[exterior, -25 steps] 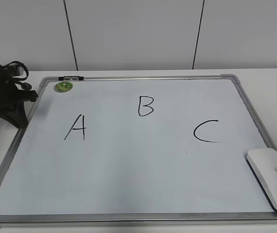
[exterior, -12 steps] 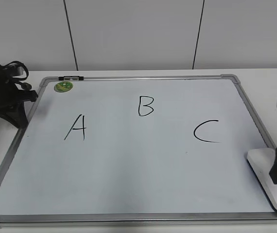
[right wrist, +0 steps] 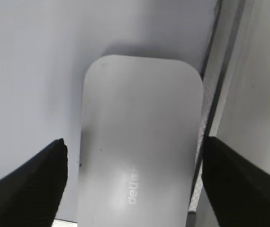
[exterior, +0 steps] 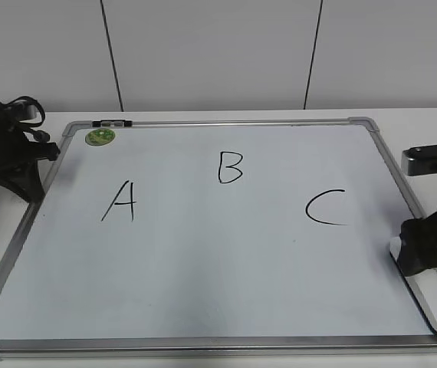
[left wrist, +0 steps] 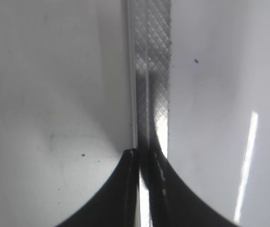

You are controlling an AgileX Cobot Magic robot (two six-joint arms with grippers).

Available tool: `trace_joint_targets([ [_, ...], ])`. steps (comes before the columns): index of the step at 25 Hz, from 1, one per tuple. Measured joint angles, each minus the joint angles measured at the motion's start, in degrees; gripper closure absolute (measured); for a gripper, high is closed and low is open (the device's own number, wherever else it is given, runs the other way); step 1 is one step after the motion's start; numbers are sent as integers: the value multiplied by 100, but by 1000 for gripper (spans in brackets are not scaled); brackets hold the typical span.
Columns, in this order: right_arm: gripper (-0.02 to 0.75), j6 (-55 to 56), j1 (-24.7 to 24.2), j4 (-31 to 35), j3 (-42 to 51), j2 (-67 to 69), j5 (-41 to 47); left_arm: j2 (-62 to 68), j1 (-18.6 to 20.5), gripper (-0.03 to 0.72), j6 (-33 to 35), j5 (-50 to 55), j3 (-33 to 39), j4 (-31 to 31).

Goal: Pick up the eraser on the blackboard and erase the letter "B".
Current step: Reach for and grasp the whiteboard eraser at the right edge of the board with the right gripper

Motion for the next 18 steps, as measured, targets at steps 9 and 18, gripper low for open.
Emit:
trace_joint_targets([
  [9,81,0,0,-71,-32,324,47,0,0,651,0,0,0,0],
  [18,148,0,0,-120,-34,337,471,0,0,650,0,0,0,0],
])
